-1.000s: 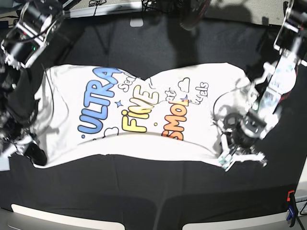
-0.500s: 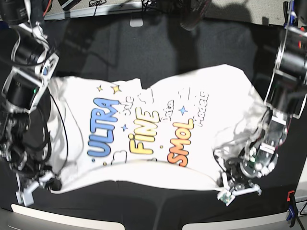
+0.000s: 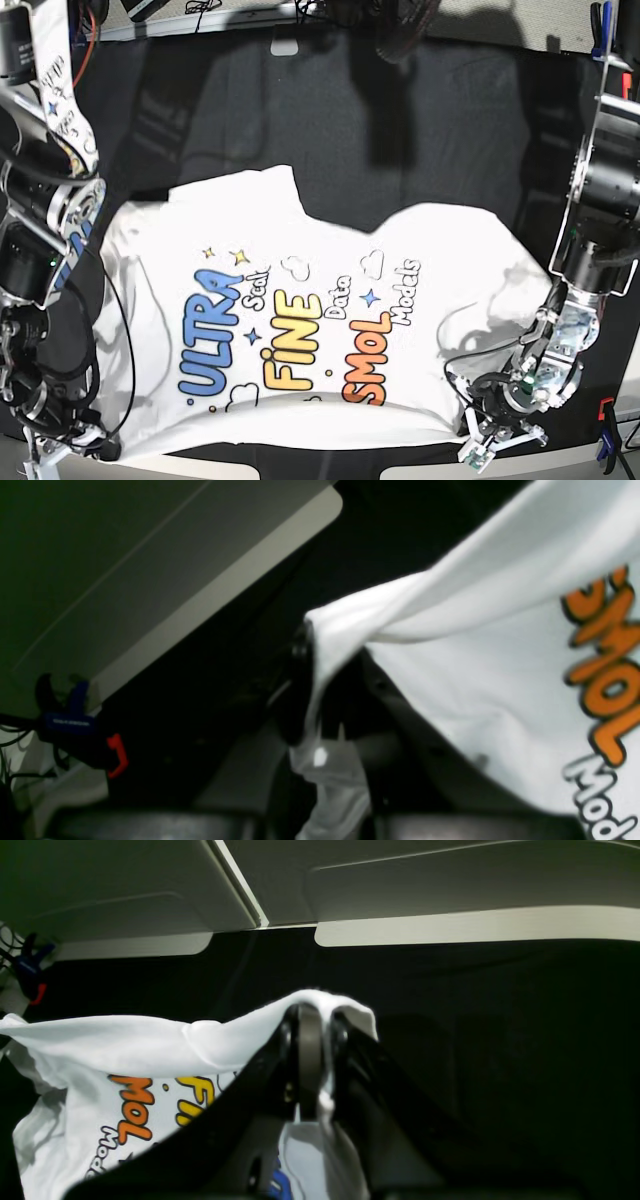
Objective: Layout the t-shirt on the table in an organized manner, then fold the t-shirt properly
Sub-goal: 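Pull the shirt corners outward with both grippers to straighten it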
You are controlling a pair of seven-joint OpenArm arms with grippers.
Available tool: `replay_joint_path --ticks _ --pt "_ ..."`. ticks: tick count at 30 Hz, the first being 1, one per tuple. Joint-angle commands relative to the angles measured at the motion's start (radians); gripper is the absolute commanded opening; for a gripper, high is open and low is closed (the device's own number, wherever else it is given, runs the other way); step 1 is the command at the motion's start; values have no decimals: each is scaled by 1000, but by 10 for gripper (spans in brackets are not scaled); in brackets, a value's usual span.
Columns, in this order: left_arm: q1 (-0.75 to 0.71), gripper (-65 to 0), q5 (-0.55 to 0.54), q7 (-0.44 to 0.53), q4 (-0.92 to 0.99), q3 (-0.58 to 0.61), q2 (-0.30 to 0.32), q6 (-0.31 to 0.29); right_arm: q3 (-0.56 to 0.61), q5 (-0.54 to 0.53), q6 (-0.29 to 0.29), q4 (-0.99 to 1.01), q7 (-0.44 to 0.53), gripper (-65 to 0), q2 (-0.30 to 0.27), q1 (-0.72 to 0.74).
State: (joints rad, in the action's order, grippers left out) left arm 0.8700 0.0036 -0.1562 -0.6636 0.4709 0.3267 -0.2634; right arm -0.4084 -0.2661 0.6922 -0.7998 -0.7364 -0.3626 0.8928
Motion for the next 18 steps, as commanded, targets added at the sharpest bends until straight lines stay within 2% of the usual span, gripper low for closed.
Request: replay_joint_path --ticks 1,7,11,12,14,15,16,18 --pt "45 -650 -5 31 -16 -6 3 9 -2 -24 6 -10 37 -650 -11 50" --pt "44 -650 -5 50 -15 -6 3 9 -2 -21 6 -8 39 -650 -12 46" --pt "44 -650 -5 61 -16 -6 3 9 -2 -20 6 -8 85 -650 -12 43" --pt "44 -619 -5 61 -16 -6 3 9 -2 -19 6 -8 105 -580 -14 40" --pt "44 -574 -5 61 -15 -6 3 9 -2 6 6 -8 147 -397 -17 34" --pt "44 -566 -5 61 -16 -6 3 9 -2 9 6 -7 148 -344 -17 34" --pt "44 -564 -5 61 -16 -6 3 9 -2 9 6 -7 148 -324 -17 34" --pt "44 -564 -5 61 -16 -6 3 9 -2 9 6 -7 148 -323 -17 35"
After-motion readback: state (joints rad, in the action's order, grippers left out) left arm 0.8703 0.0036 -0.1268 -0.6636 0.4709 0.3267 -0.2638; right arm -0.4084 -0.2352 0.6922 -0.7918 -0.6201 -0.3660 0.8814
